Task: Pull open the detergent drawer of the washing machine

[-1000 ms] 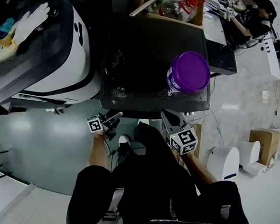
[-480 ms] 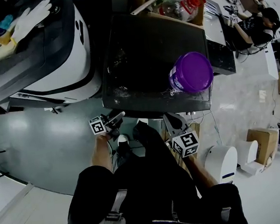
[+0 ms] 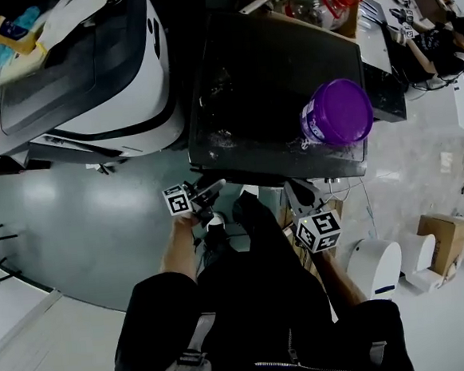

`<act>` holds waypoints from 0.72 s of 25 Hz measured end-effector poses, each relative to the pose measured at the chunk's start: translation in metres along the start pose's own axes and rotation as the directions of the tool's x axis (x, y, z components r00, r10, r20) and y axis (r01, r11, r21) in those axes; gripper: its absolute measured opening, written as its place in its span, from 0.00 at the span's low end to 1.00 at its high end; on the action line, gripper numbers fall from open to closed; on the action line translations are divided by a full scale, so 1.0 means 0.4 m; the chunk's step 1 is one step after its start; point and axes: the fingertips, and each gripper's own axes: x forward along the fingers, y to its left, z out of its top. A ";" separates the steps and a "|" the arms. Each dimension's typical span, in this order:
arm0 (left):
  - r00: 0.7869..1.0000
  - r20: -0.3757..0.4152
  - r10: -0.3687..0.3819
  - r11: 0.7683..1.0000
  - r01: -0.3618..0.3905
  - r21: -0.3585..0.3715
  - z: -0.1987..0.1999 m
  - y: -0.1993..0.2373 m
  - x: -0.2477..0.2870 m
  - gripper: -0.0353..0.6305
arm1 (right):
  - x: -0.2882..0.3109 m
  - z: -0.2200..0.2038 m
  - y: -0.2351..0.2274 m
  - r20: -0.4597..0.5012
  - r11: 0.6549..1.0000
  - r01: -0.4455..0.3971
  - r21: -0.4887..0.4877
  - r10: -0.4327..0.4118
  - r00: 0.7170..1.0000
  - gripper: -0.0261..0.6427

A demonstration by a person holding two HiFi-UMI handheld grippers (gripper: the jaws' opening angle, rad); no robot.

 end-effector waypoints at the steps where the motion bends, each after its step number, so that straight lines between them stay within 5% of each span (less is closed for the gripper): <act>1: 1.000 0.011 0.006 1.000 -0.006 -0.008 -0.003 -0.001 -0.002 0.44 | 0.002 0.003 0.005 0.008 1.000 0.003 0.001 -0.003 1.000 0.05; 18: 0.999 -0.033 0.005 0.999 -0.006 -0.035 -0.079 -0.042 -0.056 0.45 | -0.084 -0.049 0.096 0.043 0.997 0.063 0.045 -0.065 0.997 0.05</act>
